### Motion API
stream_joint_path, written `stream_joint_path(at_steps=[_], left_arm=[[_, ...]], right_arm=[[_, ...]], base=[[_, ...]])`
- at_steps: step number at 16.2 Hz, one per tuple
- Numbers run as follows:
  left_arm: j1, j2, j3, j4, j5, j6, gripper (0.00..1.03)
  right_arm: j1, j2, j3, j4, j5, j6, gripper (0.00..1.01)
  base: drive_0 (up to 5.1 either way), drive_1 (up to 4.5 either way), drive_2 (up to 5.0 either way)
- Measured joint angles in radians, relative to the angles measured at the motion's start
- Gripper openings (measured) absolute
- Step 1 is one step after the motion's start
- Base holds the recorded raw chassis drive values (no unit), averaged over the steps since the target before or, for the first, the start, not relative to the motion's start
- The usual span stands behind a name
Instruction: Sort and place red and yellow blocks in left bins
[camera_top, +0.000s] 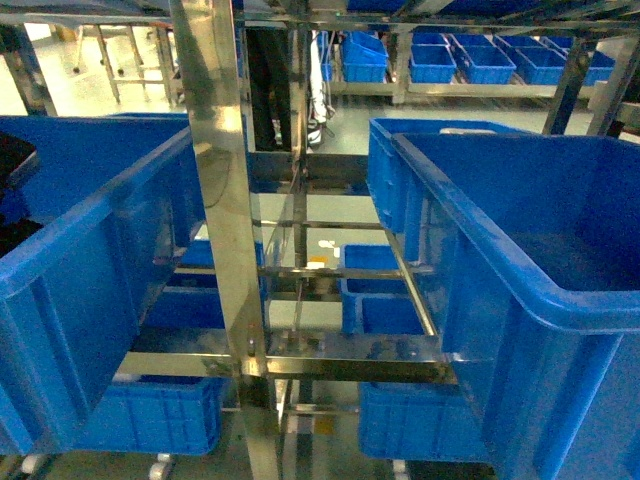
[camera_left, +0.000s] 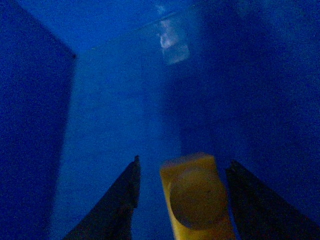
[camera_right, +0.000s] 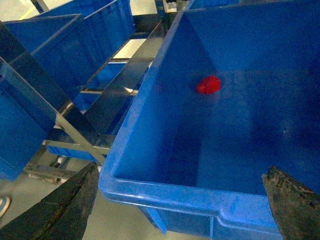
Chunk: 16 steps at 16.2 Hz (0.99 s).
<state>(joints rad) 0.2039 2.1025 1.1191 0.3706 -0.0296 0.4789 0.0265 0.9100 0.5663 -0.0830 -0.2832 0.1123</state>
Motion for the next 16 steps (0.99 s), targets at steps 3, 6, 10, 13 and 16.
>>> stream_joint_path(at_steps=[3, 6, 10, 13, 16], left_arm=[[0.044, -0.186, -0.064, 0.018, 0.121, -0.061, 0.83], [0.088, -0.515, -0.188, -0.063, 0.326, -0.100, 0.98], [0.116, -0.946, -0.356, -0.254, 0.521, -0.214, 0.98], [0.066, -1.103, -0.355, -0.240, 0.455, -0.316, 0.98], [0.047, -1.088, -0.402, -0.147, 0.380, -0.356, 0.93]], right_arm=[[0.000, 0.000, 0.000, 0.000, 0.000, 0.000, 0.98], [0.000, 0.000, 0.000, 0.000, 0.000, 0.000, 0.98], [0.000, 0.000, 0.000, 0.000, 0.000, 0.000, 0.98], [0.000, 0.000, 0.000, 0.000, 0.000, 0.000, 0.98], [0.024, -0.003, -0.048, 0.179, 0.097, -0.017, 0.93]], base=[[0.0, 0.00, 0.0], [0.0, 0.00, 0.0], [0.0, 0.00, 0.0], [0.0, 0.00, 0.0], [0.0, 0.00, 0.0]])
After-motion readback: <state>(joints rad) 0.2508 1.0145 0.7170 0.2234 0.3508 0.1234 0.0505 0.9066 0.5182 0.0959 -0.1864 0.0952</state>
